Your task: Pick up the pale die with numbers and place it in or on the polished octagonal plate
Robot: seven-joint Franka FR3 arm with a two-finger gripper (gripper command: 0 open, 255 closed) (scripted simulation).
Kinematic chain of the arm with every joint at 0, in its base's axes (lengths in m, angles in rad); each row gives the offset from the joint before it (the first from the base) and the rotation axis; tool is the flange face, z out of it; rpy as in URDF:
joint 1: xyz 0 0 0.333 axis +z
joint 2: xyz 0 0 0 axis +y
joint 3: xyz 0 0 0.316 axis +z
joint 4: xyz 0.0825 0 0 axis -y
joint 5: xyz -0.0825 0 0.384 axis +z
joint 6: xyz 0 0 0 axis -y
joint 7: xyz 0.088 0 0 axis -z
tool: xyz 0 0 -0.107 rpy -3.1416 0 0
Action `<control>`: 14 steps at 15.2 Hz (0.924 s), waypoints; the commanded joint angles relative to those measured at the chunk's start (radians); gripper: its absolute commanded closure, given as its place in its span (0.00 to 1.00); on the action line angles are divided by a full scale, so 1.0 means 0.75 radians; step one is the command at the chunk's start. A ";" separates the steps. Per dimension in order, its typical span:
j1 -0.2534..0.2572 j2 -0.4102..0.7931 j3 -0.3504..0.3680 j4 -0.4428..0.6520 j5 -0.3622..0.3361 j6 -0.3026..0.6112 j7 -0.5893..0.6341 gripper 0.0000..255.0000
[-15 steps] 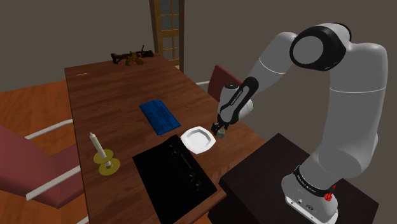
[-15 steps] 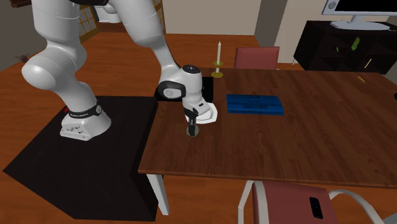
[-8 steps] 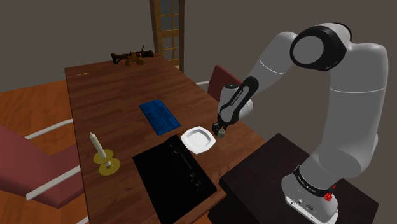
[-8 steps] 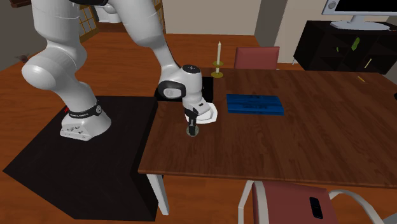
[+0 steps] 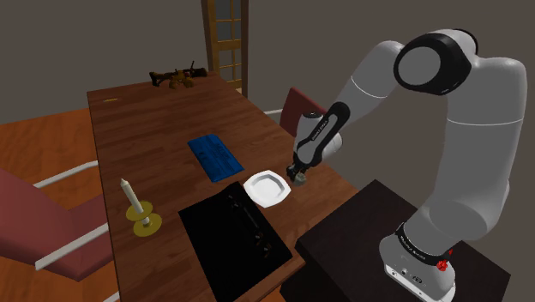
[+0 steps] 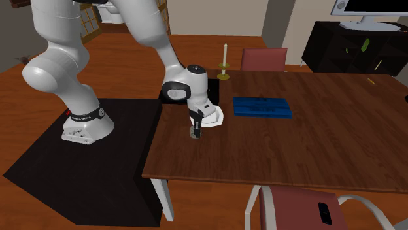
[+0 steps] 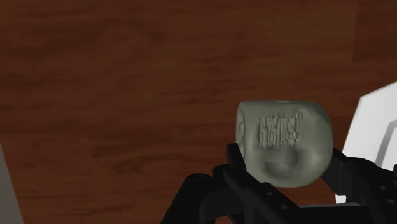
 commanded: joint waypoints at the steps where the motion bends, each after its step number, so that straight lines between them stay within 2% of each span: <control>1: -0.001 -0.033 0.001 -0.007 0.001 -0.027 -0.001 1.00; 14: -0.005 -0.287 0.007 -0.049 0.008 -0.239 -0.006 1.00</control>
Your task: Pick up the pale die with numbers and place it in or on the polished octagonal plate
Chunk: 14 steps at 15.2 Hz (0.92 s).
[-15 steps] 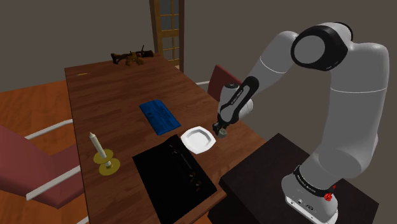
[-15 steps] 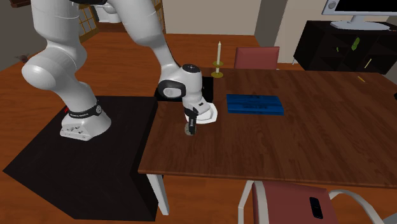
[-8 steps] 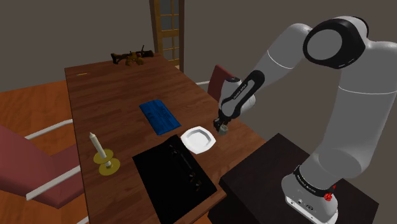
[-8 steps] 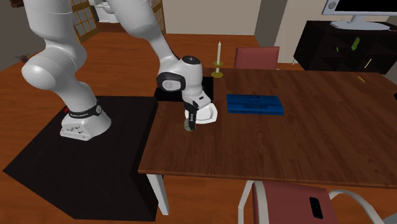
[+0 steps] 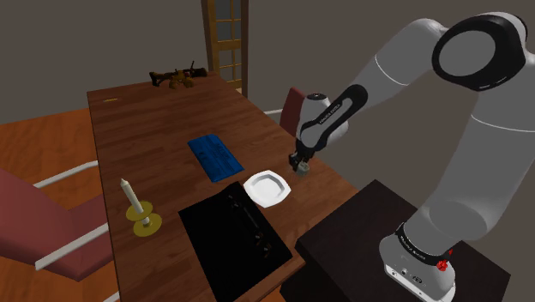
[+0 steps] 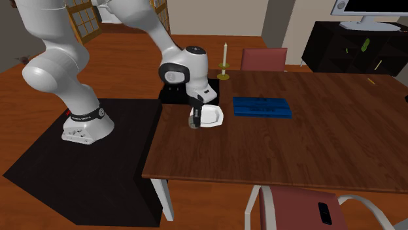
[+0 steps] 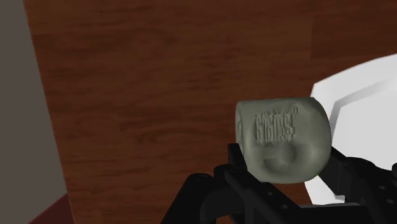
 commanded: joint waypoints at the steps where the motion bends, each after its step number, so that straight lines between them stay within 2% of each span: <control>1: -0.002 -0.037 0.000 -0.001 0.002 -0.037 -0.003 1.00; 12: 0.249 0.119 0.085 0.300 -0.053 -0.183 0.372 1.00; 14: 0.263 0.146 0.087 0.324 -0.058 -0.179 0.392 1.00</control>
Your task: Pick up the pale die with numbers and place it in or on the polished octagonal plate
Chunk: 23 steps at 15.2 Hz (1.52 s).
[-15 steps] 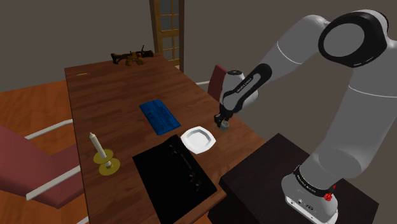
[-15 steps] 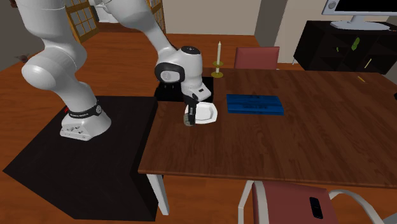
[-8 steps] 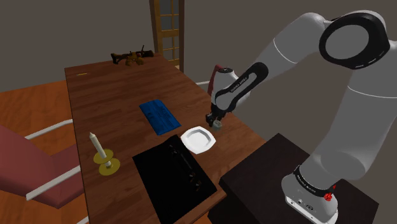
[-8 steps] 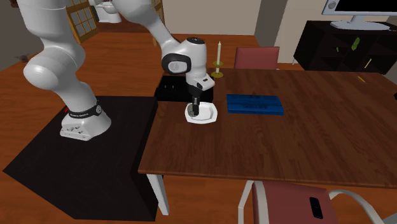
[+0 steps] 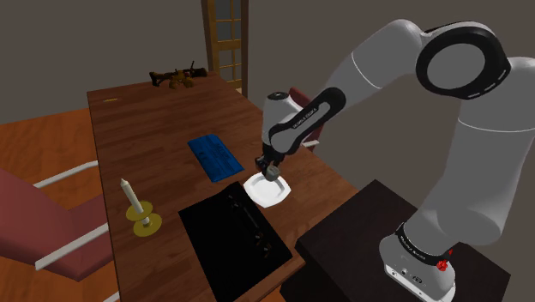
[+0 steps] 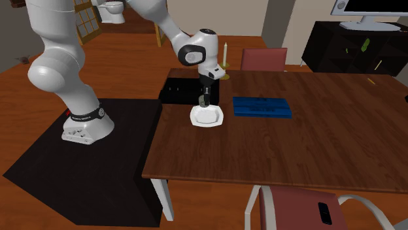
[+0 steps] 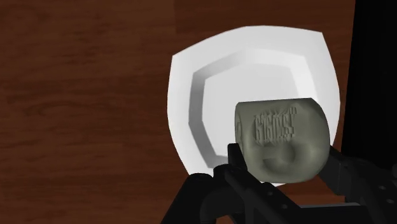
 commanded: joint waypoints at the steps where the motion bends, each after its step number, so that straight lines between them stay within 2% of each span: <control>1: 0.011 0.033 0.000 0.014 -0.006 0.018 0.017 1.00; 14: 0.029 0.253 -0.023 0.052 -0.035 0.201 0.037 1.00; 22: 0.029 0.253 -0.023 0.052 -0.035 0.201 0.037 1.00; 23: 0.029 0.253 -0.023 0.052 -0.035 0.201 0.037 0.00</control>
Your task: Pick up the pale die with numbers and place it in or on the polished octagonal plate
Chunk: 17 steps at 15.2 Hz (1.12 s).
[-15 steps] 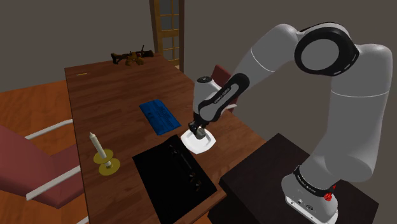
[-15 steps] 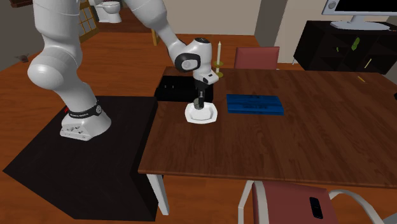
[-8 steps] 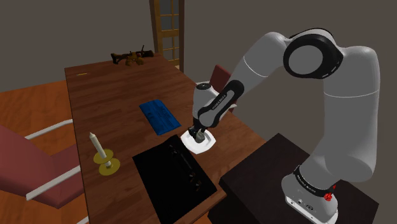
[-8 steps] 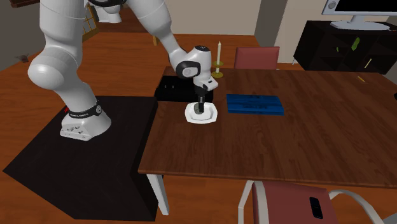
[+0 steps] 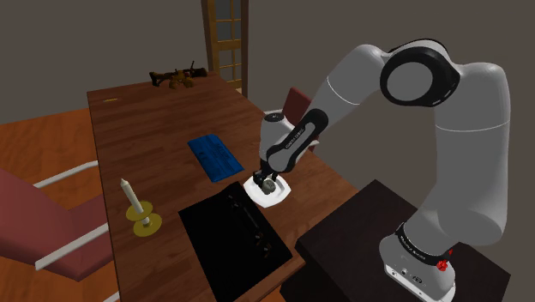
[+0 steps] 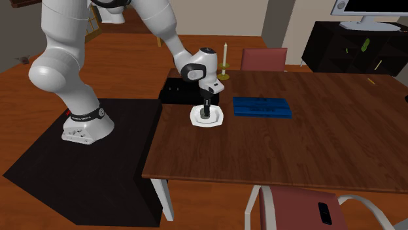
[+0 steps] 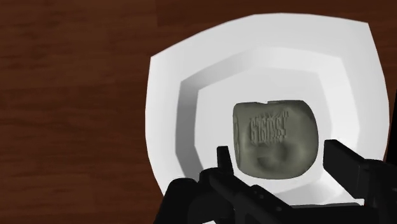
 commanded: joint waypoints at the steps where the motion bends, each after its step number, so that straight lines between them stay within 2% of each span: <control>1: 0.000 0.000 0.000 0.000 0.000 0.000 0.000 0.00; 5: 0.000 0.000 0.000 0.000 0.000 0.000 0.000 0.00; 9: -0.014 -0.160 0.018 -0.032 0.020 -0.128 -0.014 0.00; 17: -0.014 -0.160 0.018 -0.032 0.020 -0.128 -0.014 0.00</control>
